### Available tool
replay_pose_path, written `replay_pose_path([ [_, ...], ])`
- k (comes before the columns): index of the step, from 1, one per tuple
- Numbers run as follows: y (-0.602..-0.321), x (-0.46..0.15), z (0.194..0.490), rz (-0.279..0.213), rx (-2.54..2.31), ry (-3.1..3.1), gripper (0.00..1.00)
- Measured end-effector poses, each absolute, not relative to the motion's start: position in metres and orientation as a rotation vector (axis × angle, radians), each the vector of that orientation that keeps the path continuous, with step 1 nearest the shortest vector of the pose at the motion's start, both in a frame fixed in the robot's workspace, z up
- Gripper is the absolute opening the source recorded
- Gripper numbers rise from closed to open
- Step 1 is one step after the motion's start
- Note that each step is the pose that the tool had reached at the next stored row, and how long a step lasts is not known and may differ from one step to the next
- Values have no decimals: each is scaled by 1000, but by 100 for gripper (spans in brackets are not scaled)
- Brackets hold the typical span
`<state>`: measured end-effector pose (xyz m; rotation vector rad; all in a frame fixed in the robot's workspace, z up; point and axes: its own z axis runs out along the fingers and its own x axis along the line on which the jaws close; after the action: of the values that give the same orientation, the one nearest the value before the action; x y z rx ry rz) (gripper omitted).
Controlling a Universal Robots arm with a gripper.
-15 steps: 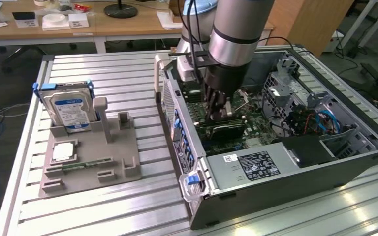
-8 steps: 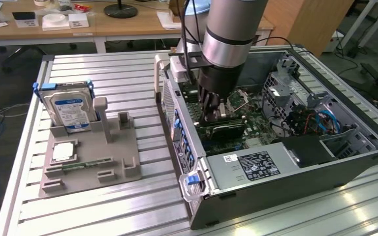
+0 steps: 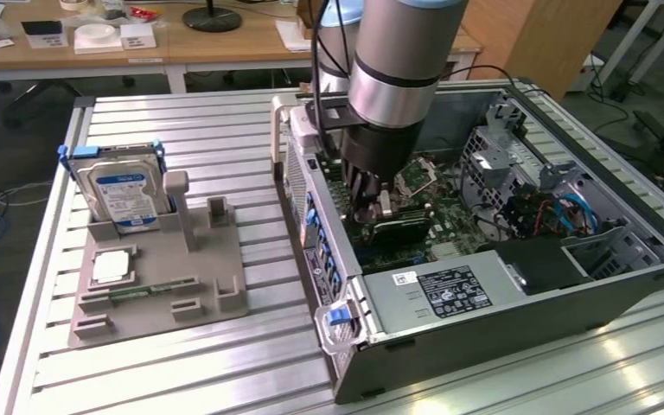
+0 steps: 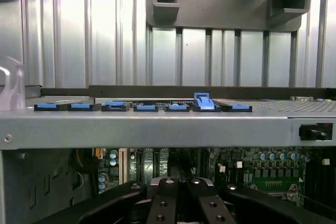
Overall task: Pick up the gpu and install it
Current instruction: 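Press down on the gpu until it lock into place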
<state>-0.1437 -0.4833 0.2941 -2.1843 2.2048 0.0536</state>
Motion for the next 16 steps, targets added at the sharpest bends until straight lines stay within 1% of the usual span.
replay_pose_path([
  [9,-489,-152,289,55,-2192,2214,11],
  [16,-482,-154,287,55,-2193,2214,11],
])
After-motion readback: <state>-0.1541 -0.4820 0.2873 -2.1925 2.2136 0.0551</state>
